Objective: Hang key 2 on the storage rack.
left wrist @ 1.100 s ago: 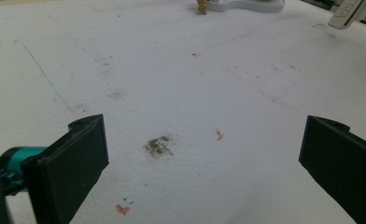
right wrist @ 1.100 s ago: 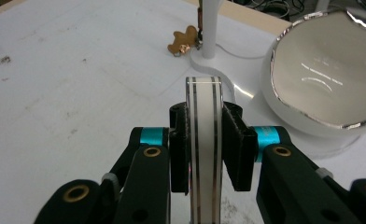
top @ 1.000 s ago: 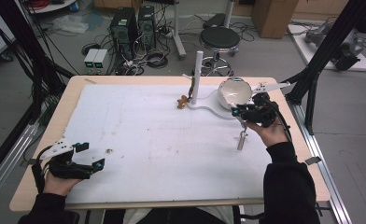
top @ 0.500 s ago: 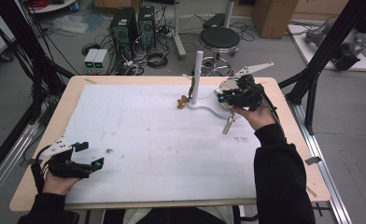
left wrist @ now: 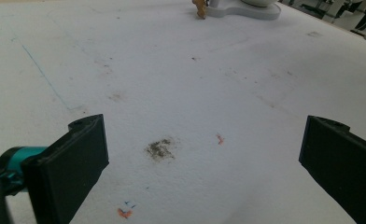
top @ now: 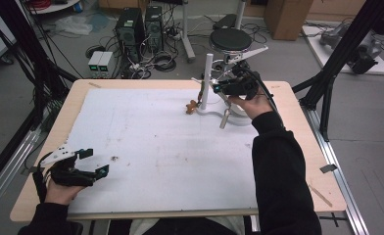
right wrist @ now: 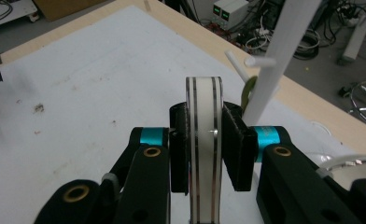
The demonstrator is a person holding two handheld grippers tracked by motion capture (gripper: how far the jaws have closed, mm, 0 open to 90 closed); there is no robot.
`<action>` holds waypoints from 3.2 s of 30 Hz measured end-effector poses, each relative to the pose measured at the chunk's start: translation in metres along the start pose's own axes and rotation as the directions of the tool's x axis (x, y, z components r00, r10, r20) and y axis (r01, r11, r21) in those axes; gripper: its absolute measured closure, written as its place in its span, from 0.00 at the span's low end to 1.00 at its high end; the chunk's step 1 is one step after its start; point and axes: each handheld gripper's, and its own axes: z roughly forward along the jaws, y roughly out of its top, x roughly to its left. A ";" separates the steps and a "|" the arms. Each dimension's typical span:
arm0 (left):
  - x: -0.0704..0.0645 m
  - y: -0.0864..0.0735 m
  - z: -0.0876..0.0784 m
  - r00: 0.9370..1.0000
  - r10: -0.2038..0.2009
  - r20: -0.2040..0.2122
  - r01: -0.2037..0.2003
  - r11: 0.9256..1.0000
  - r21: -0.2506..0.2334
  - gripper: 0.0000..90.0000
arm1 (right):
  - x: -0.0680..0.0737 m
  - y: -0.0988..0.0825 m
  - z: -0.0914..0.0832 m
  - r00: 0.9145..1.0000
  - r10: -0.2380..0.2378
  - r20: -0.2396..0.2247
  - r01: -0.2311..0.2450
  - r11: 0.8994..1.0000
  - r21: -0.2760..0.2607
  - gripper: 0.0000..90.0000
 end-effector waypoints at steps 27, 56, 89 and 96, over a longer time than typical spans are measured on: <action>0.003 -0.004 -0.008 0.999 -0.017 -0.031 0.017 1.000 0.012 0.02 | -0.008 0.074 0.029 0.996 -0.091 -0.022 0.091 0.996 -0.014 0.82; 0.003 -0.005 -0.008 0.999 -0.015 -0.029 0.016 1.000 0.021 0.02 | -0.024 0.113 0.028 0.992 -0.112 0.062 0.112 0.994 -0.007 0.83; 0.003 -0.004 -0.007 0.999 -0.007 -0.038 0.007 1.000 0.017 0.02 | -0.015 0.076 0.018 0.987 -0.151 0.063 0.152 0.988 -0.027 0.10; 0.002 -0.004 -0.007 0.999 -0.009 -0.036 0.010 1.000 0.018 0.02 | -0.015 0.062 0.007 0.990 -0.108 0.086 0.113 0.993 -0.046 0.01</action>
